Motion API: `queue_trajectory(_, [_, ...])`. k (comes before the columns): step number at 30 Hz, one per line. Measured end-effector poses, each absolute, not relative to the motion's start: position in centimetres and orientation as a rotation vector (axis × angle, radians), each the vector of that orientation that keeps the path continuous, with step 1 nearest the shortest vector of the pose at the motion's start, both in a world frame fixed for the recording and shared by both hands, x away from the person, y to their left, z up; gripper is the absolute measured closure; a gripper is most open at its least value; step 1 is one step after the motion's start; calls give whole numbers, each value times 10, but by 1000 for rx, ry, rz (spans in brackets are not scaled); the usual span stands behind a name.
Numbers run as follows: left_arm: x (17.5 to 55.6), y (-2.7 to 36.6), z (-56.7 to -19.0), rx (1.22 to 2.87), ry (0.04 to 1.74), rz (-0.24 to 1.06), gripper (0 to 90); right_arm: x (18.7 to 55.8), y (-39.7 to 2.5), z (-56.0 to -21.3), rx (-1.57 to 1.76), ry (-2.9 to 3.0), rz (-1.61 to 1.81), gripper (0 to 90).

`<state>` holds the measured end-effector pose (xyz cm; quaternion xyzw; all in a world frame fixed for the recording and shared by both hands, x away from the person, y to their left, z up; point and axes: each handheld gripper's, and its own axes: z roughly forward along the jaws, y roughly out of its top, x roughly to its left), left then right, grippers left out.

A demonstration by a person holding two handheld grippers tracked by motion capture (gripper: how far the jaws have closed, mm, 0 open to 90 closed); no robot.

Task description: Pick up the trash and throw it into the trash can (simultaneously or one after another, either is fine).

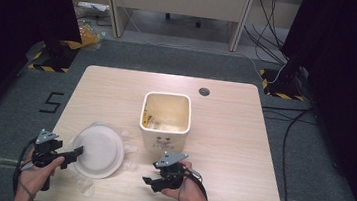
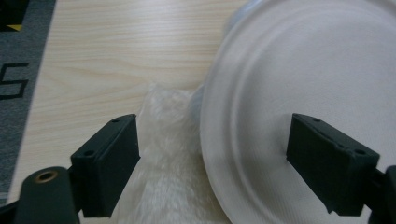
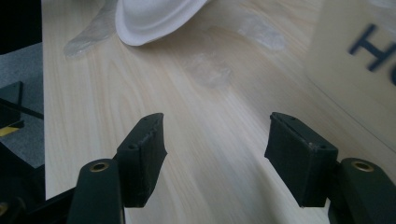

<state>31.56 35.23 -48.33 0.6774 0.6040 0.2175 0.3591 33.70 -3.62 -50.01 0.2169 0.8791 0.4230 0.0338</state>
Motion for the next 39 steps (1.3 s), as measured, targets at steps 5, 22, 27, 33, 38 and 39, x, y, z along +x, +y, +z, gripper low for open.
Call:
queue_trajectory(5, [314, 359, -481, 1723, 1561, 575, 181, 339, -20, -501, 645, 2720, 1303, 369])
queue_trajectory(22, [316, 353, -487, 1752, 1545, 545, 194, 349, 31, -517, 549, 2738, 1221, 581])
queue_trajectory(27, [315, 353, -487, 1751, 1545, 542, 195, 352, 29, -517, 556, 2738, 1210, 849])
queue_trajectory(33, [312, 351, -487, 1758, 1529, 532, 198, 348, 25, -515, 539, 2792, 1214, 900])
queue_trajectory(38, [305, 342, -481, 1760, 1474, 514, 197, 339, 2, -516, 535, 2822, 1243, 900])
queue_trajectory(39, [305, 342, -481, 1760, 1474, 514, 196, 339, 2, -516, 535, 2822, 1243, 900])
